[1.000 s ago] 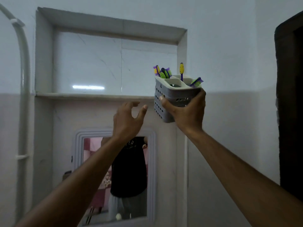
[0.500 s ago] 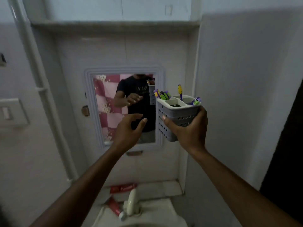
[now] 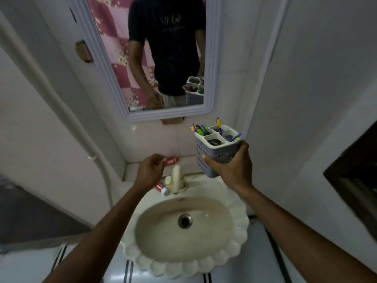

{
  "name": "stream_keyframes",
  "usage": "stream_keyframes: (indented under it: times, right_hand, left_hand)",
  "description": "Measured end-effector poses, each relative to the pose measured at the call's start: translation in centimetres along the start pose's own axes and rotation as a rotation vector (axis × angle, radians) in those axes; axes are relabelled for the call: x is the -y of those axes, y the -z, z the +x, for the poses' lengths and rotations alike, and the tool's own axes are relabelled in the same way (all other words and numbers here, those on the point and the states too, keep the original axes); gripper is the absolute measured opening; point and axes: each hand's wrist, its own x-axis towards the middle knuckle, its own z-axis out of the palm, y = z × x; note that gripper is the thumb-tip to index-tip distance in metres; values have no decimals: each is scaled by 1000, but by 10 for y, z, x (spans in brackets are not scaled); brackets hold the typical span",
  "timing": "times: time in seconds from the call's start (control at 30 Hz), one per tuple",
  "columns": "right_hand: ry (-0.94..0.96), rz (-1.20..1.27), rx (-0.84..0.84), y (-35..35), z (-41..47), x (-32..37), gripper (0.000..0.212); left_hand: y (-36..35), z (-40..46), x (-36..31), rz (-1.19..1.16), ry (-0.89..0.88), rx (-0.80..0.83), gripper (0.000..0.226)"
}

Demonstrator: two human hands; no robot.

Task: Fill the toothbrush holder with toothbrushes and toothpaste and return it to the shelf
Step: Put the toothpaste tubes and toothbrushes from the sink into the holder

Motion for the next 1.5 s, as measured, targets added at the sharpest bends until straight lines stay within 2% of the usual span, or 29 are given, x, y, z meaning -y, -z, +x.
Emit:
stream_keyframes:
  times: [0.13,0.23,0.33,0.4,0.5,0.67,0.77,0.87,0.93,1.07,1.13,1.27,1.33,1.5]
  right_hand:
    - [-115,-88,73,-30,-11,-40,118]
    - [-188,-109,106,-51,-20,-62,120]
    - [-251,-97,118,-71,-27,-81,115]
    - [-283,-75,116,-84,-29,-91,119]
    - [-318,-52,113,-100,-31,-105,124]
    - [-334,-43,131,-120,-36,-114,127]
    - [-334,-4,150,-127,-41,-123,129]
    - [-348,-17,185,-131,-52,-130,133]
    - [-355,-35,190,-130,-57,-129,138]
    - [-316,-28,231,-126,-59,-122,147]
    - [-321,13,269,-123,-60,-121,143]
    - [-357,24,325,-115,-60,-133,120]
    - [-362,25,336,-112,-60,-139,118]
    - [-390,97,317,-110,-63,-144,105]
  left_hand:
    - [-21,6,66,112,100,200,21]
    - [-30,18,99,379,-14,359,31]
    - [-36,32,126,679,-142,495,50]
    - [-40,41,139,844,-202,545,58]
    - [-42,49,148,963,-331,528,61]
    - [-40,54,164,1025,-506,487,66]
    - [-32,41,167,976,-454,441,53]
    - [-28,32,171,943,-351,450,60]
    - [-32,30,168,983,-324,487,58]
    - [-35,22,150,1111,-317,518,40]
    - [-36,20,146,1143,-322,500,41]
    - [-41,19,142,1166,-297,488,43]
    - [-41,15,143,1156,-284,462,46]
    - [-35,-14,139,1065,-134,337,34]
